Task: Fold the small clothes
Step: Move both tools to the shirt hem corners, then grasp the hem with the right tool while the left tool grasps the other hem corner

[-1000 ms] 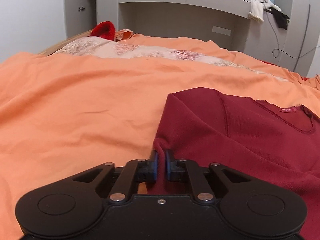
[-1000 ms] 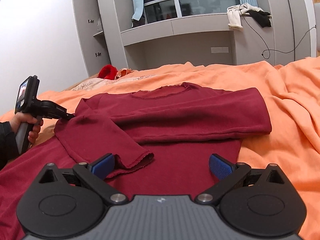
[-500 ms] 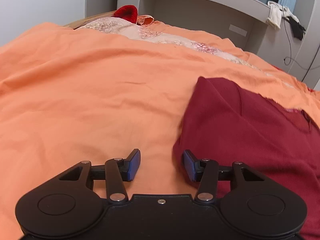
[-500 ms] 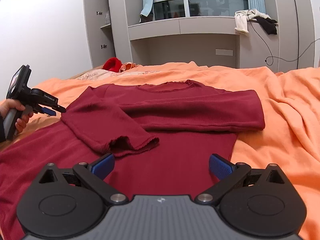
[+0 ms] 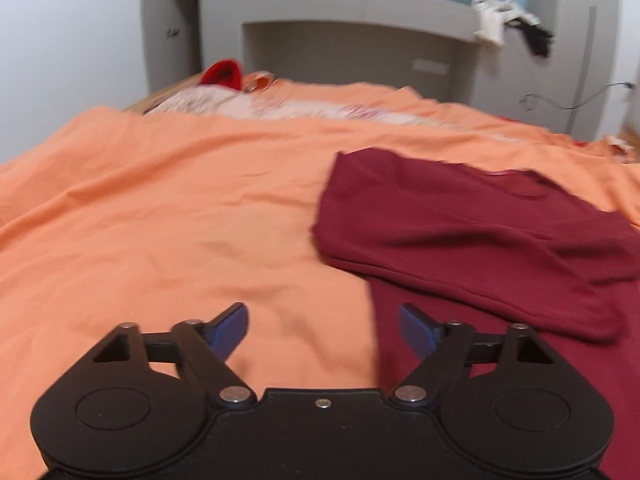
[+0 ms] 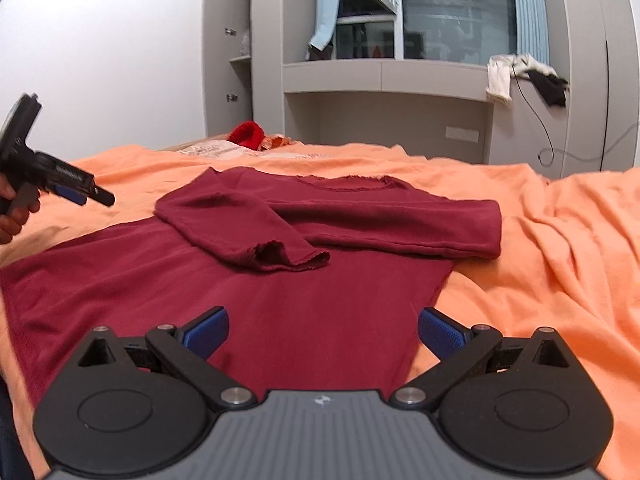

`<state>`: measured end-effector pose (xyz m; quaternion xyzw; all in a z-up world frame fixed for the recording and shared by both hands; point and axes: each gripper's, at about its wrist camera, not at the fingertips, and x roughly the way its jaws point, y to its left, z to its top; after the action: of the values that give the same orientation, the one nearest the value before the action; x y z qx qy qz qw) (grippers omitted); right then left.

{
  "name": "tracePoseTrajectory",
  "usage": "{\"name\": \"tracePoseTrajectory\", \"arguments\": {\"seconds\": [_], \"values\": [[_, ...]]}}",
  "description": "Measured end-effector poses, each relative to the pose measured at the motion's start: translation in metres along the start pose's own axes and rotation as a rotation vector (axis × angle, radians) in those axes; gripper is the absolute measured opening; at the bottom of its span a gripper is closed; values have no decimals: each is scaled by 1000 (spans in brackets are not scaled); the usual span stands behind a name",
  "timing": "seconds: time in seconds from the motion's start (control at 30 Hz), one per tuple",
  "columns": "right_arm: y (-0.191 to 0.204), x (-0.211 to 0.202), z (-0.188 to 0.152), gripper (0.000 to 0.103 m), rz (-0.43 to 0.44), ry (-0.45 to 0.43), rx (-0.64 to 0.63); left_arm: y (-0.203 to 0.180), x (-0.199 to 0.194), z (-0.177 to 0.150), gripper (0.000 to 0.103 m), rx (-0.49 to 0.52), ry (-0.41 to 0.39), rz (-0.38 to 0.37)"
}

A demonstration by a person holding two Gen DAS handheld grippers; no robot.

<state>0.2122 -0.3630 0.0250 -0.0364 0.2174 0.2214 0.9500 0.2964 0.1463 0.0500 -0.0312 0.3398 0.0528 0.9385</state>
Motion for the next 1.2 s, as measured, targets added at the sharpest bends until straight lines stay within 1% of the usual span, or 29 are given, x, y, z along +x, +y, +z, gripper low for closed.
{"name": "tracePoseTrajectory", "arguments": {"seconds": [0.03,0.1,0.27,0.37,0.47,0.63,0.7,0.73,0.8,0.9,0.97,1.0,1.03,1.07,1.1,1.17,1.2], "values": [[1,-7,-3,103,13,-15,-4,-5,-13,-6,96,15,-22,-18],[4,-24,-10,103,35,-46,-25,-14,-36,-18,101,46,-57,-46],[25,-66,-26,103,48,-108,-145,-36,-79,-48,102,143,-108,-104],[39,-86,-36,103,61,-102,-199,-44,-98,-67,102,177,-121,-136],[56,-101,-46,103,58,-99,-293,-50,-110,-84,102,211,-126,-158],[86,-92,-61,103,-1,-39,-466,-57,-123,-106,102,267,-135,-166],[92,-87,-69,102,-38,-19,-514,-58,-126,-112,102,277,-129,-173],[95,-84,-72,100,-61,-13,-539,-58,-127,-115,102,282,-128,-176],[98,-79,-77,100,-107,-19,-578,-59,-129,-121,102,301,-128,-177],[104,-78,-81,100,-182,-67,-615,-63,-130,-129,102,338,-136,-171],[107,-76,-84,92,-234,-98,-649,-66,-131,-135,102,358,-137,-180],[107,-74,-85,84,-249,-101,-658,-68,-130,-138,102,373,-138,-188],[108,-72,-85,76,-252,-102,-658,-70,-129,-140,102,387,-138,-192],[108,-70,-86,73,-244,-100,-653,-72,-128,-143,102,405,-138,-196],[109,-68,-87,67,-234,-96,-654,-75,-128,-145,102,422,-137,-201],[113,-65,-89,59,-228,-94,-675,-81,-126,-151,102,462,-135,-206],[114,-65,-89,49,-227,-98,-687,-84,-124,-153,102,483,-133,-206]]}}
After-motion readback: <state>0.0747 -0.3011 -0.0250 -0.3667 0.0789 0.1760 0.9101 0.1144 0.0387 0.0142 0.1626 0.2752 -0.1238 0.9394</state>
